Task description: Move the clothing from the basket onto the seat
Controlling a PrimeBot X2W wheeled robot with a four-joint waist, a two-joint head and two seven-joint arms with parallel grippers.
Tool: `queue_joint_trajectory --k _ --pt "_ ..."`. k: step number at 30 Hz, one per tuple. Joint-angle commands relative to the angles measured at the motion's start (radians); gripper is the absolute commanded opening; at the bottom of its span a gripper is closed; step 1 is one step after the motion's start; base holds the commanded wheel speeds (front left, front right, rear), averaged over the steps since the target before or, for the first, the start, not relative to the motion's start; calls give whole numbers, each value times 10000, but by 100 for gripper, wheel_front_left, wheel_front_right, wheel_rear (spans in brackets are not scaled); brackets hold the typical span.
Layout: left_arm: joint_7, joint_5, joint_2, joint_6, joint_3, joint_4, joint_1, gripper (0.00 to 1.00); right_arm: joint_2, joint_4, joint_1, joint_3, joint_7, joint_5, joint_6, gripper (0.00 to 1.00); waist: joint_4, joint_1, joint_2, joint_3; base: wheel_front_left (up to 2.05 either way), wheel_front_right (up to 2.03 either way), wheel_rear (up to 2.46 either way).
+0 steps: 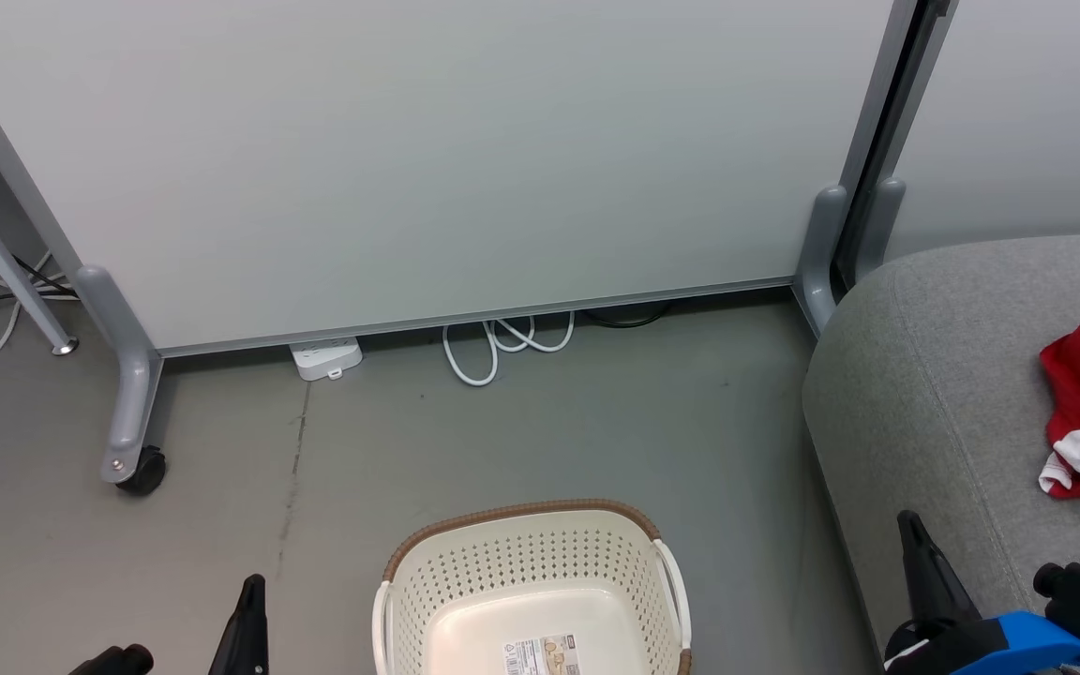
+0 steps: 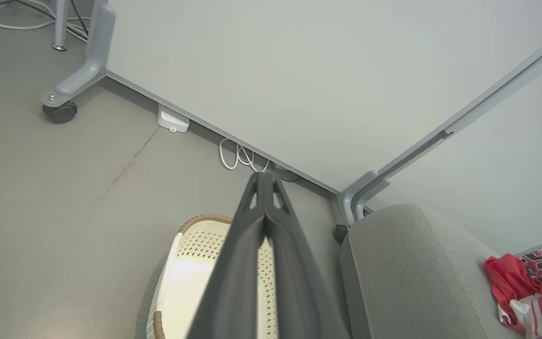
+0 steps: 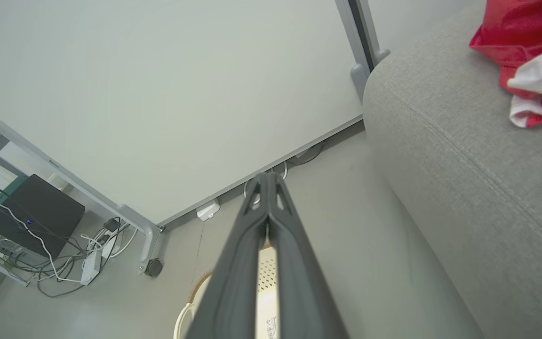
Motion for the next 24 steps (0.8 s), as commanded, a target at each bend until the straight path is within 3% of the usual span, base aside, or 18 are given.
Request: queue_joint_trajectory --k 1,24 --pt "57 -292 54 -13 94 -189 -301 0 -9 -85 -317 -33 39 362 -1 0 -1 -1 0 1 0 0 0" --pt "874 -3112 21 -25 602 -611 -528 0 -6 190 -728 -172 361 3779 -1 0 -23 -1 0 36 0 0 0"
